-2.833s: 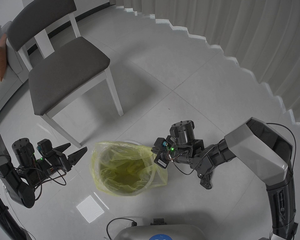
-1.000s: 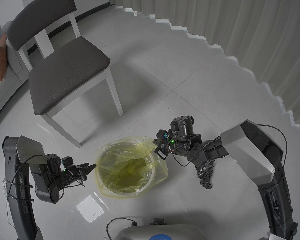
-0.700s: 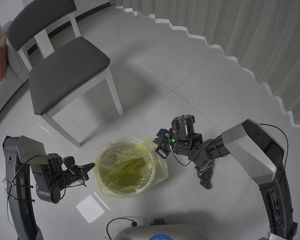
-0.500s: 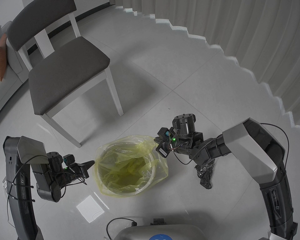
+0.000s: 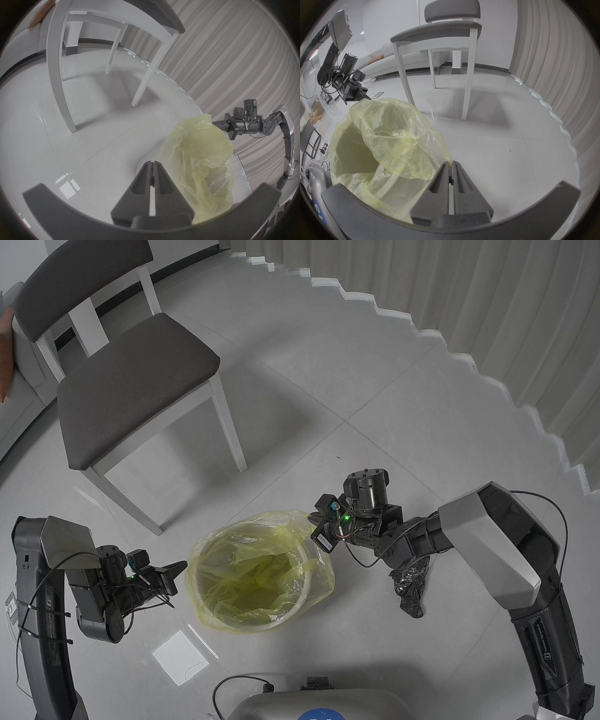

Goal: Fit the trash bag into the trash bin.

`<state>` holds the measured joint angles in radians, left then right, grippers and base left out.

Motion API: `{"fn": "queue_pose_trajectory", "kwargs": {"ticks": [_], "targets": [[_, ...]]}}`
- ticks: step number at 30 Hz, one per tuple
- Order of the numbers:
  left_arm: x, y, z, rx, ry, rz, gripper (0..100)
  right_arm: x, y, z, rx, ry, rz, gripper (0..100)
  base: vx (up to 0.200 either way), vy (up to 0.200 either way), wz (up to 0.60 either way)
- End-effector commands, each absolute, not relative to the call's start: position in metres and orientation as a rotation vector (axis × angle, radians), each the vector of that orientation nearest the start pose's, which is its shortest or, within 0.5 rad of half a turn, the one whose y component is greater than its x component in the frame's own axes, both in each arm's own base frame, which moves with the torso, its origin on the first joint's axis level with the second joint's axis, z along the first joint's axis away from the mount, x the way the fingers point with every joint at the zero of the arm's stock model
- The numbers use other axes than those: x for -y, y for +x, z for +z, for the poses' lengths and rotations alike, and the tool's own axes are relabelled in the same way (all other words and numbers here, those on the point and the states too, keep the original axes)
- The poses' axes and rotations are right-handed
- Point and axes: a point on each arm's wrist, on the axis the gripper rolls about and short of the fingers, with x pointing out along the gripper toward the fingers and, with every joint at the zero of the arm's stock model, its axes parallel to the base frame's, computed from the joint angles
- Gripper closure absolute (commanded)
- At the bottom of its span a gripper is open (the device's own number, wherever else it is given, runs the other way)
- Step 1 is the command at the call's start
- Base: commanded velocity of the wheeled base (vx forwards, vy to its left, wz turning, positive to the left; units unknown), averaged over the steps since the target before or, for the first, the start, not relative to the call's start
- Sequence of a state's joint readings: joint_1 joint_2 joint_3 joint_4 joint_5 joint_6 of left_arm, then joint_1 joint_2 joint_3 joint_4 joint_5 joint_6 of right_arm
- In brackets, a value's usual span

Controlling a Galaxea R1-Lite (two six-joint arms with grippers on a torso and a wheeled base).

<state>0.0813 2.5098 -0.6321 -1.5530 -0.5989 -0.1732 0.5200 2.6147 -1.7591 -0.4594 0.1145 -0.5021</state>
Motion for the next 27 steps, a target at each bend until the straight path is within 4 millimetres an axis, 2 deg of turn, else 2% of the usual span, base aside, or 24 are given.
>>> {"fn": "queue_pose_trajectory", "kwargs": {"ticks": [1,6,11,27], "targets": [[-0.016,0.356,-0.047,-0.344,-0.274,-0.488,100,-0.266,0.459,0.006,-0.259,-0.553,0.720,100,0.000,0.000,0.00],[-0.016,0.360,-0.051,-0.343,-0.273,-0.485,100,-0.265,0.466,-0.014,-0.275,-0.546,0.715,100,0.000,0.000,0.00],[-0.015,0.360,-0.055,-0.350,-0.273,-0.476,100,-0.264,0.468,-0.023,-0.288,-0.542,0.713,100,0.000,0.000,0.00],[-0.013,0.358,-0.058,-0.366,-0.277,-0.479,100,-0.267,0.465,-0.039,-0.316,-0.545,0.728,100,0.000,0.000,0.00]]}}
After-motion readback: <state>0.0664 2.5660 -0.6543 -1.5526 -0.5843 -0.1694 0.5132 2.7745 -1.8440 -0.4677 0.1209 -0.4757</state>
